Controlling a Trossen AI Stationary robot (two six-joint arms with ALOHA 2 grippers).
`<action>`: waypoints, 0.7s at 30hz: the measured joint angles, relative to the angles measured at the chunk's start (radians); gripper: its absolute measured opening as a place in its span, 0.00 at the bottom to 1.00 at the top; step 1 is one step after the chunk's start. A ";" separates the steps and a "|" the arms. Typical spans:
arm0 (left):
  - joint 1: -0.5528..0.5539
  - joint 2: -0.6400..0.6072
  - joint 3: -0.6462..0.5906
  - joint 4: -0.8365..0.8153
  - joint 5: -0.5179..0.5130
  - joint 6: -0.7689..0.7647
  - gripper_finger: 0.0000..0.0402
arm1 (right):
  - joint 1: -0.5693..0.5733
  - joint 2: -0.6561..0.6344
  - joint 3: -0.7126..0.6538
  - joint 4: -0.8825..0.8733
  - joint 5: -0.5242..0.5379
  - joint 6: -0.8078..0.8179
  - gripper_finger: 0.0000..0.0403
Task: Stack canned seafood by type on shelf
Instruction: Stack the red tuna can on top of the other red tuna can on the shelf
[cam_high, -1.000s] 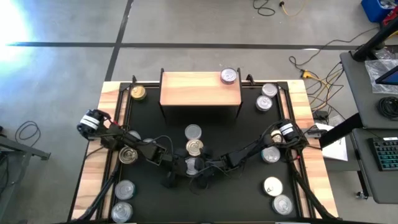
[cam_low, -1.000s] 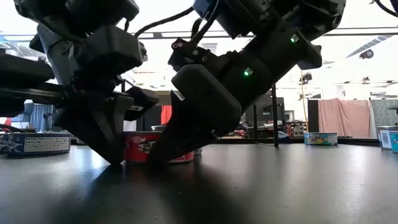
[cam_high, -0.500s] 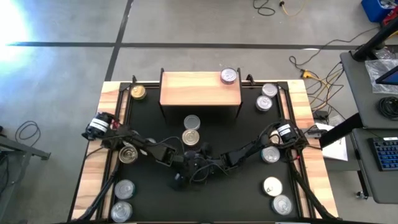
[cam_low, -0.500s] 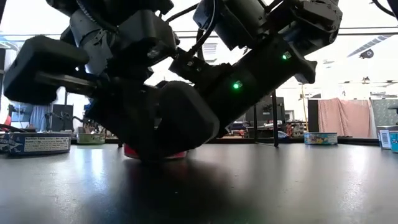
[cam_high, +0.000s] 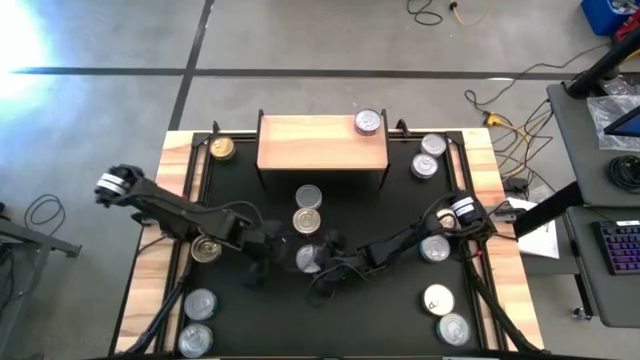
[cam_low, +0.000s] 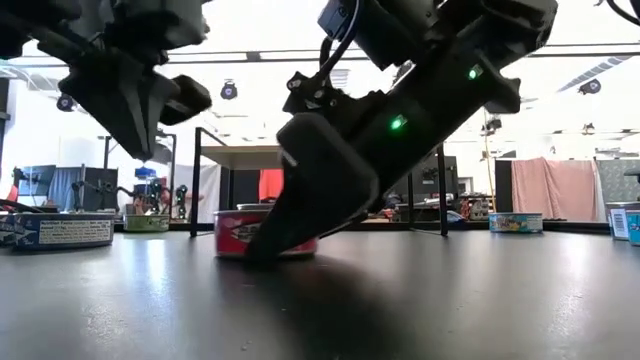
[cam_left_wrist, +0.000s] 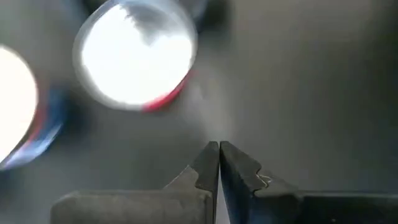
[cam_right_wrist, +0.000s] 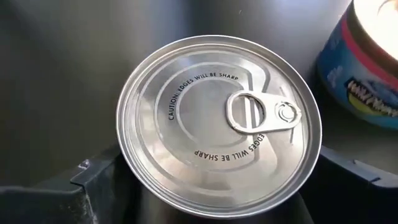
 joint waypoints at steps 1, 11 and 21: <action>0.000 -0.031 -0.009 -0.004 -0.030 -0.033 0.00 | 0.000 -0.011 -0.001 -0.022 -0.015 0.006 0.89; 0.073 -0.186 0.048 0.048 -0.321 -0.307 0.00 | 0.008 -0.290 -0.004 -0.287 -0.073 0.024 0.89; 0.157 -0.182 0.181 0.074 -0.536 -0.069 0.00 | -0.084 -0.637 0.014 -0.653 0.045 0.144 0.89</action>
